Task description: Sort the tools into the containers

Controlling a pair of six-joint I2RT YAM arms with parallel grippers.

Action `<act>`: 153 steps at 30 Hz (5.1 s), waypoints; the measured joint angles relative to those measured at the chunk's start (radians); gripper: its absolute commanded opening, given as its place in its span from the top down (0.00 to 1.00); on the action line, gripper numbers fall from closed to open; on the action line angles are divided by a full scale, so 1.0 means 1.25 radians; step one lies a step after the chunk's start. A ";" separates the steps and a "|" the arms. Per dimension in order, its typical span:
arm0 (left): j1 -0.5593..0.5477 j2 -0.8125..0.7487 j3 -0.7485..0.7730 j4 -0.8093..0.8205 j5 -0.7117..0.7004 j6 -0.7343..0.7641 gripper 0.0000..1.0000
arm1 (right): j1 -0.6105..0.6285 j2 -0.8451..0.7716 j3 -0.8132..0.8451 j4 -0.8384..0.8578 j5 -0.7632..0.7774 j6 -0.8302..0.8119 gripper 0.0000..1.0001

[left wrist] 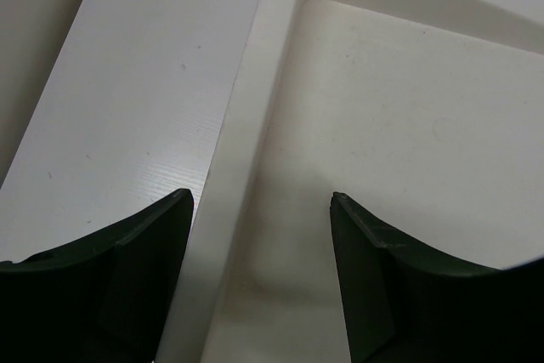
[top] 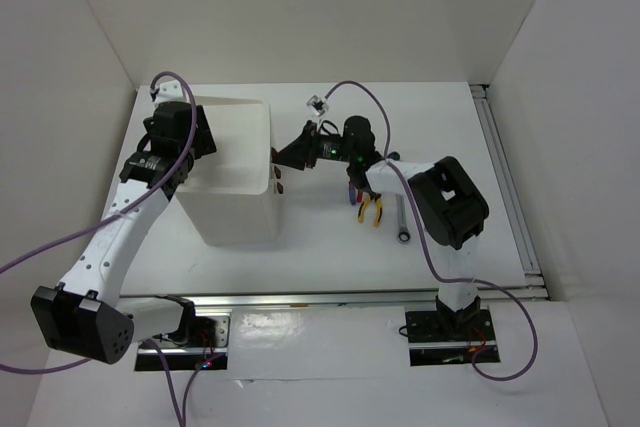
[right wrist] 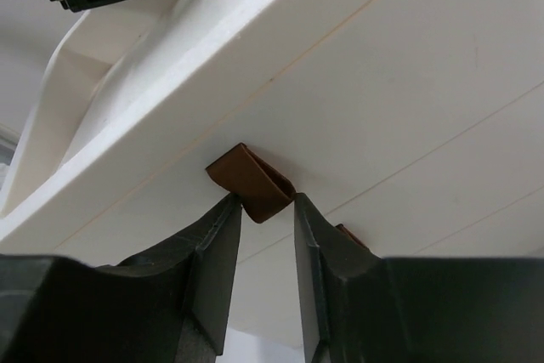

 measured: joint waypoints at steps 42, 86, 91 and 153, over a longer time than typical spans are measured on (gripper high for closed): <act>-0.010 -0.003 -0.008 0.010 -0.016 -0.001 0.23 | -0.185 -0.175 -0.176 -0.063 -0.026 -0.083 0.00; -0.027 -0.008 -0.019 0.021 -0.034 -0.001 0.17 | -0.176 0.060 0.246 -1.033 0.619 -0.653 0.14; -0.027 -0.008 -0.019 0.022 -0.034 -0.001 0.17 | -0.157 0.078 0.277 -1.032 0.614 -0.657 0.21; -0.027 -0.008 -0.020 0.022 -0.032 -0.001 0.17 | -0.144 -0.175 0.337 -1.049 0.658 -0.476 1.00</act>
